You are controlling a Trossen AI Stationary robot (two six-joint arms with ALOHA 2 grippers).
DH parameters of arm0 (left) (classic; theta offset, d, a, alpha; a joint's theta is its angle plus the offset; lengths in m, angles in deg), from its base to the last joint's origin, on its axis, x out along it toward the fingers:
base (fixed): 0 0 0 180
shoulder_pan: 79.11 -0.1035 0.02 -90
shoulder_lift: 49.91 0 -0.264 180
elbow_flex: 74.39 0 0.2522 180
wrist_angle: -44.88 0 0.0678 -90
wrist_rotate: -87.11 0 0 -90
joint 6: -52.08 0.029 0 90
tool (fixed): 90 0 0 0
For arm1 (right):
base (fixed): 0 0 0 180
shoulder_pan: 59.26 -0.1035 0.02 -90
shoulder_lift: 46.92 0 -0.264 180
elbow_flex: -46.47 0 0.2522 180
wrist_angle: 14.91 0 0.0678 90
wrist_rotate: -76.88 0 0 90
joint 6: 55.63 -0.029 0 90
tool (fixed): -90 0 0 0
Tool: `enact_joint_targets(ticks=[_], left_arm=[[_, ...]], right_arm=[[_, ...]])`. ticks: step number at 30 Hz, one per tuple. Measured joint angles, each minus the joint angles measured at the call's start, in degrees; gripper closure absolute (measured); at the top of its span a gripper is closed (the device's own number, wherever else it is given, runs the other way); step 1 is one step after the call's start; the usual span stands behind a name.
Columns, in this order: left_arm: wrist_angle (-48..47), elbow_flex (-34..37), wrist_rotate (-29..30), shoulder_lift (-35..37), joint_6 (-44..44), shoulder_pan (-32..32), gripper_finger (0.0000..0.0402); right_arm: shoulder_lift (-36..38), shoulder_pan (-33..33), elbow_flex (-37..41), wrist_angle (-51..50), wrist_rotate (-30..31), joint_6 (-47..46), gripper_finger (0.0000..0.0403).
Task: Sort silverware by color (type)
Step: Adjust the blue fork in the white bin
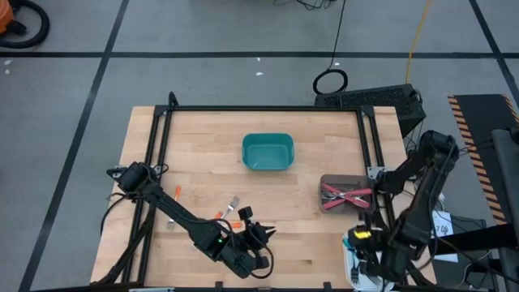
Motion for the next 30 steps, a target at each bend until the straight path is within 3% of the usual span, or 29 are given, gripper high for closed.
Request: enact_joint_targets(ticks=[12, 20, 30], left_arm=[[0.01, 0.00, 0.00, 0.00, -2.66, -0.85, 0.0360], [0.01, 0.00, 0.00, 0.00, -2.49, -1.77, 0.0360], [0.01, 0.00, 0.00, 0.00, -2.77, -1.86, 0.0360]], right_arm=[[-9.64, -5.62, 0.00, -4.80, -5.76, -16.78, 0.0254], [-13.92, -5.58, 0.00, -5.51, -5.69, -17.67, 0.0223], [-17.56, -5.60, -0.09, -1.96, -4.51, -17.54, 0.0221]])
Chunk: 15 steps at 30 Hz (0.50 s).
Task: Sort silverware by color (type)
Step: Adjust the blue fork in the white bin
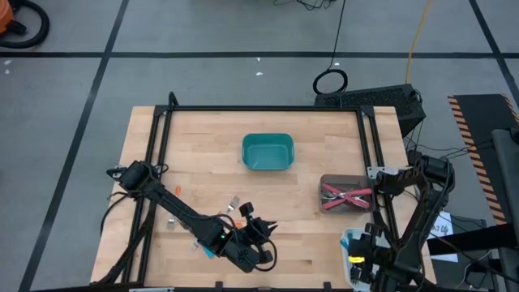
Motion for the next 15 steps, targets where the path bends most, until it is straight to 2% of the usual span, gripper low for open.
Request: enact_joint_targets(ticks=[6, 11, 15], left_arm=[[0.00, 0.00, 0.01, 0.00, -0.02, 0.00, 0.0360], [0.00, 0.00, 0.02, 0.00, -0.02, 0.00, 0.0360], [0.00, 0.00, 0.02, 0.00, -0.17, 0.00, 0.0360]], right_arm=[[0.13, 0.02, -0.04, 0.06, 0.37, -0.12, 0.0220], [0.17, 0.02, -2.24, -5.40, -0.36, -2.91, 0.0220], [0.24, -0.34, -4.59, -5.67, 2.65, -2.96, 0.0220]])
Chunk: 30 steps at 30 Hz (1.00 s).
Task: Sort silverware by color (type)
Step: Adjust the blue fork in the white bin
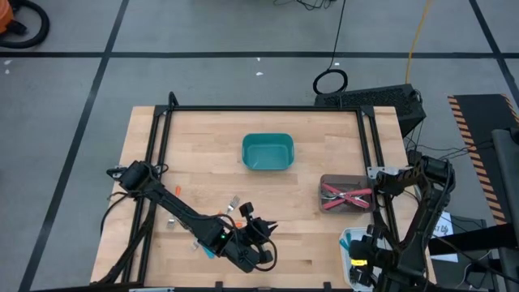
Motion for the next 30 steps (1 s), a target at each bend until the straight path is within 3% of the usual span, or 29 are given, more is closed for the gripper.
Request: enact_joint_targets(ticks=[9, 18, 22, 30], left_arm=[[0.01, 0.00, -0.30, 0.00, -0.74, 0.00, 0.0360], [0.01, 0.00, -1.31, 0.00, -0.87, 0.00, 0.0360], [0.01, 0.00, -1.31, 0.00, -0.93, 0.00, 0.0360], [0.01, 0.00, -1.33, 0.00, -0.93, 0.00, 0.0360]], right_arm=[[-1.93, -0.01, -0.28, 1.76, 3.67, -0.25, 0.0220], [-6.00, 0.10, -0.26, -1.62, 1.83, -2.84, 0.0231], [-6.45, 0.10, -0.26, -3.34, 0.45, -4.25, 0.0271], [-6.33, 0.10, -0.26, -4.35, -3.31, -4.43, 0.0391]])
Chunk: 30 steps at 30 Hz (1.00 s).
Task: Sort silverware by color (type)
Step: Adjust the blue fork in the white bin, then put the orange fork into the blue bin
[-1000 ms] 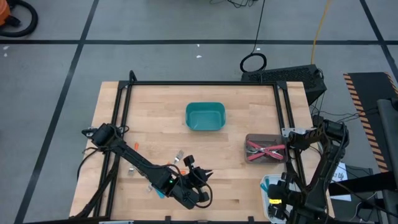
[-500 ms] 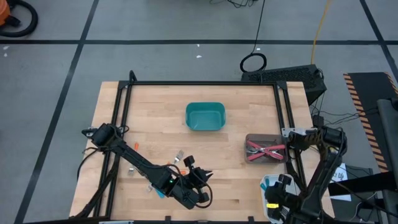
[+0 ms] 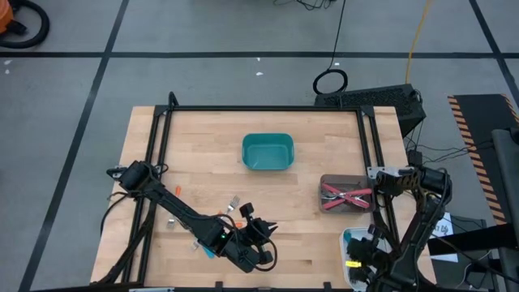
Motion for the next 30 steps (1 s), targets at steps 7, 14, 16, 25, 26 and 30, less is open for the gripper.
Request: enact_joint_targets(ticks=[7, 14, 16, 25, 26, 30], left_arm=[[-0.06, 0.00, -0.04, 0.00, 1.42, 0.00, 0.0360], [-4.76, 0.00, -1.73, 0.02, 0.61, 0.39, 0.0360], [-7.29, 0.00, -2.37, 0.02, -1.11, 0.39, 0.0360], [-20.23, 0.00, -5.84, 0.02, -8.53, 0.39, 0.0360], [-22.26, 0.00, -5.88, 0.02, -9.16, 0.39, 0.0360], [-29.84, 0.00, -6.01, 0.02, -12.52, 0.39, 0.0360]], right_arm=[[3.37, -0.99, -2.51, -1.39, -0.10, 0.84, 0.0369], [5.98, -3.86, -10.20, -3.30, 17.63, 8.85, 0.0358], [6.04, -4.18, -11.69, -3.37, 21.73, 13.32, 0.0358], [6.17, -3.08, -13.51, -4.81, 28.42, 29.28, 0.0358], [6.17, -2.96, -13.51, -5.50, 28.78, 29.71, 0.0358], [6.17, -2.64, -13.51, -8.75, 29.33, 28.69, 0.0358]])
